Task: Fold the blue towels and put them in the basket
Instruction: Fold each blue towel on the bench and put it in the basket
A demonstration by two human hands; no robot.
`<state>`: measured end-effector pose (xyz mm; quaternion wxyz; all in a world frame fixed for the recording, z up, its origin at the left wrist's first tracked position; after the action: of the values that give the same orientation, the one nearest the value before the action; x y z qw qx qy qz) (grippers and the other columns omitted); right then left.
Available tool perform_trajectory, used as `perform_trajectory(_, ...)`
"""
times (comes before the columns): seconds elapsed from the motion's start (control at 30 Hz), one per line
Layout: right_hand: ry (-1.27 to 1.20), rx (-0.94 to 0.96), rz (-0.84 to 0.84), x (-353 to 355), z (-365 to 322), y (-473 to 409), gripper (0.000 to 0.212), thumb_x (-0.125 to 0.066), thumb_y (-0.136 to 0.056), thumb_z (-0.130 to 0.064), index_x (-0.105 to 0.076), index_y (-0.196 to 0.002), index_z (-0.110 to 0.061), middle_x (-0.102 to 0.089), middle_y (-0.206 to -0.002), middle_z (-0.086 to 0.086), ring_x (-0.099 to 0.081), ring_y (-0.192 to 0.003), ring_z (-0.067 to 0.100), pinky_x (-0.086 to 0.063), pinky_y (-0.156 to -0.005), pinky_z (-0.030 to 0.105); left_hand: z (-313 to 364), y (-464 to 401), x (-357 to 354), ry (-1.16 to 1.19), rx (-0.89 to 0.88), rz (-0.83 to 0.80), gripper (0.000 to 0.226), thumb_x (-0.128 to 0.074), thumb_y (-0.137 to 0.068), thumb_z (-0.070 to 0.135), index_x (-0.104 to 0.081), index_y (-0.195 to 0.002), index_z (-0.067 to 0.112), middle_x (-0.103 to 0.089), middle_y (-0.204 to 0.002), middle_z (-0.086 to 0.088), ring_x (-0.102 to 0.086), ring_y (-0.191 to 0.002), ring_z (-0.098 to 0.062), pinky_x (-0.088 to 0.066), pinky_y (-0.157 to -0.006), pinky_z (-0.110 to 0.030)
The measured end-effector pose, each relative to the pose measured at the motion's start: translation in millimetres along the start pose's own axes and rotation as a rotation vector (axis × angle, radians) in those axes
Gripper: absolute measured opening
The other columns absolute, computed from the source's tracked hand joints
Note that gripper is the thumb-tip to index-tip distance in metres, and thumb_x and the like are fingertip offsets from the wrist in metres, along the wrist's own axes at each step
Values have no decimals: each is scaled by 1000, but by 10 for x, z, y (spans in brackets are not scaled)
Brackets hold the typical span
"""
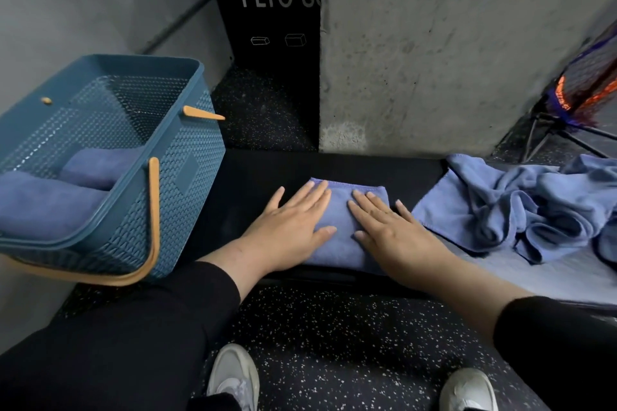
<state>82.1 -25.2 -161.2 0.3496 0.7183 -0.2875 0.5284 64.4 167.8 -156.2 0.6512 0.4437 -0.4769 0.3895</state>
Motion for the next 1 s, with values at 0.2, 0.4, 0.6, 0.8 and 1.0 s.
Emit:
perform_trajectory(0.2, -68, 91, 221, 173, 143, 159, 53, -27, -100, -56, -47, -142, -30, -36, -157, -12, -31, -145, 7, -25, -118, 49, -203, 134, 68, -19, -49, 169, 70, -12, -98, 56, -30, -157, 22, -16, -167, 8, -4, -153, -3, 0, -125, -43)
perform_trajectory(0.4, -44, 299, 241, 136, 131, 371, 65, -44, -87, -78, -55, -131, -32, -47, -137, -10, -46, -130, 11, -28, -112, 44, -217, 350, 68, 41, -238, 253, 63, -32, -95, 63, -57, -140, 26, -41, -157, 6, -30, -147, -5, -15, -123, -43)
perform_trajectory(0.6, -135, 194, 327, 175, 97, 348, 32, -46, -93, -48, -57, -119, -31, -58, -124, -17, -55, -118, 7, -35, -110, 38, -143, 382, 64, 33, -209, 188, 87, -33, -83, 85, -43, -149, 29, -35, -158, 12, -24, -147, -5, -10, -124, -37)
perform_trajectory(0.8, -233, 142, 294, 449, 69, 372, 27, -50, -93, -51, -54, -103, -26, -55, -82, -24, -50, -82, -10, -36, -82, 27, -64, 385, 219, 316, -93, 354, 24, -58, -87, 35, -64, -108, 26, -67, -101, 14, -49, -93, -2, -35, -99, -20)
perform_trajectory(1.0, -359, -9, 278, 474, 78, 310, 24, -61, -92, -48, -51, -108, -34, -59, -71, -19, -55, -70, -4, -37, -63, 15, -152, 296, 304, 672, 129, 232, 26, -65, -80, 56, -63, -88, 32, -69, -78, 7, -64, -77, -12, -50, -73, -34)
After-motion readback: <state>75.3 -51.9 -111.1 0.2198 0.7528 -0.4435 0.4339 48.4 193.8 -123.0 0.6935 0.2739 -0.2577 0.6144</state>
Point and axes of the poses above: each hand's wrist, its own y-axis away from the middle knuckle, its own x-axis out of the back of the hand, z = x × y, the point moved 4 cm from there along -y, towards the middle knuckle
